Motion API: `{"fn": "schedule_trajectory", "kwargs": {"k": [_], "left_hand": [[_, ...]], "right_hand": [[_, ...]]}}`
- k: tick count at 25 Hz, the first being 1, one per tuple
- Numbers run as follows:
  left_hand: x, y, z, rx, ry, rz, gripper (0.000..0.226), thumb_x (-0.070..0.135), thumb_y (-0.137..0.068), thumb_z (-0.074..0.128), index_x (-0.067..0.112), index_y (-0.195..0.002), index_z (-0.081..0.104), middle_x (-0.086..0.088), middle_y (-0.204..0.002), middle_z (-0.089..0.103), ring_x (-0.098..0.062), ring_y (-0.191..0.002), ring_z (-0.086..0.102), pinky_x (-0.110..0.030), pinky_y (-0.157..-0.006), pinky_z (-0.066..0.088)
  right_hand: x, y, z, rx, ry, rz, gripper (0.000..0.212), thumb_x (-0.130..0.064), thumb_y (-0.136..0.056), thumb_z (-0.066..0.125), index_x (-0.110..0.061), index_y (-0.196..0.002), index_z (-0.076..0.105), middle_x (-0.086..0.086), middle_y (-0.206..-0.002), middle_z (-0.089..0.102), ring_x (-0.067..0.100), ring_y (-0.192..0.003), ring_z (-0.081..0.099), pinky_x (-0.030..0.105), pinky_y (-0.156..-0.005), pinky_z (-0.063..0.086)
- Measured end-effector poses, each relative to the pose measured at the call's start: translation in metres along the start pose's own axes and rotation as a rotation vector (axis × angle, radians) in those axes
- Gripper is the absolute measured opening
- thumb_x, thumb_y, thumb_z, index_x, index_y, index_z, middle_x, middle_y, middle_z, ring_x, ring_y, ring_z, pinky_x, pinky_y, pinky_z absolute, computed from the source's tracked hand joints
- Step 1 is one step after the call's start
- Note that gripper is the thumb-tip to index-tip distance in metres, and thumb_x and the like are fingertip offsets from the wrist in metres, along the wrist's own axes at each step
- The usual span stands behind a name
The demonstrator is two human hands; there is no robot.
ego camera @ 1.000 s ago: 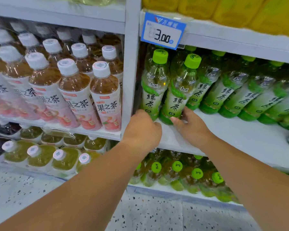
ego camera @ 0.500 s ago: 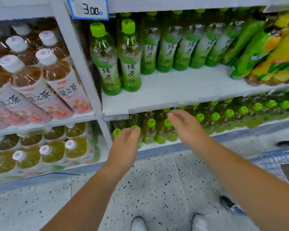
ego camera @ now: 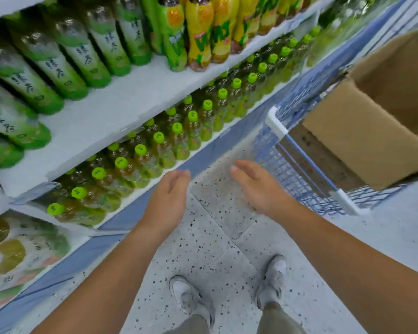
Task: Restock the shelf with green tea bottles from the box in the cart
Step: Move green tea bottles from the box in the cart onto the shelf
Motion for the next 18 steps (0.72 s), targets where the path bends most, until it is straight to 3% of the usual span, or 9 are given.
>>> {"fn": "schedule_trajectory", "kwargs": {"k": [2, 4, 8, 14, 18], "left_hand": [[0.046, 0.006, 0.044, -0.039, -0.001, 0.066, 0.045, 0.049, -0.103, 0.041, 0.029, -0.143, 0.047, 0.017, -0.129, 0.047, 0.000, -0.105, 0.049, -0.020, -0.083, 0.036], [0.087, 0.015, 0.096, -0.079, -0.027, 0.109, 0.044, 0.048, -0.103, 0.041, 0.029, -0.141, 0.048, 0.016, -0.127, 0.047, -0.002, -0.110, 0.046, -0.026, -0.093, 0.034], [0.157, 0.035, 0.189, -0.169, -0.013, 0.158, 0.043, 0.047, -0.103, 0.042, 0.027, -0.140, 0.050, 0.014, -0.128, 0.048, -0.007, -0.118, 0.046, -0.030, -0.098, 0.034], [0.217, 0.064, 0.304, -0.230, 0.025, 0.144, 0.044, 0.049, -0.103, 0.040, 0.027, -0.140, 0.049, 0.014, -0.129, 0.049, -0.006, -0.120, 0.045, -0.030, -0.100, 0.033], [0.235, 0.068, 0.356, -0.270, 0.072, 0.088, 0.045, 0.050, -0.104, 0.039, 0.027, -0.142, 0.046, 0.014, -0.130, 0.050, -0.004, -0.116, 0.043, -0.028, -0.097, 0.032]], "right_hand": [[0.008, 0.011, -0.059, 0.098, -0.002, -0.011, 0.050, -0.045, -0.101, 0.046, -0.021, -0.146, 0.046, -0.002, -0.141, 0.052, 0.015, -0.113, 0.057, 0.035, -0.096, 0.043], [0.016, 0.027, -0.121, 0.188, 0.006, -0.018, 0.048, -0.043, -0.102, 0.046, -0.018, -0.143, 0.049, -0.003, -0.135, 0.056, 0.017, -0.125, 0.053, 0.033, -0.100, 0.041], [0.031, 0.052, -0.233, 0.313, -0.088, -0.034, 0.046, -0.040, -0.101, 0.049, -0.016, -0.141, 0.051, -0.004, -0.136, 0.056, 0.009, -0.120, 0.051, 0.031, -0.106, 0.040], [0.046, 0.059, -0.369, 0.324, -0.092, -0.023, 0.046, -0.042, -0.103, 0.043, -0.020, -0.142, 0.050, -0.006, -0.131, 0.056, 0.012, -0.115, 0.053, 0.031, -0.097, 0.041], [0.059, 0.041, -0.420, 0.289, -0.025, -0.016, 0.047, -0.043, -0.103, 0.043, -0.022, -0.144, 0.047, -0.006, -0.138, 0.054, 0.012, -0.124, 0.049, 0.035, -0.107, 0.039]]}}
Point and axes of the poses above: each hand's wrist, its own y-axis away from the middle knuckle, its own z-axis out of the palm, x = y × z, the point moved 9 cm from there along -y, towards the middle knuckle
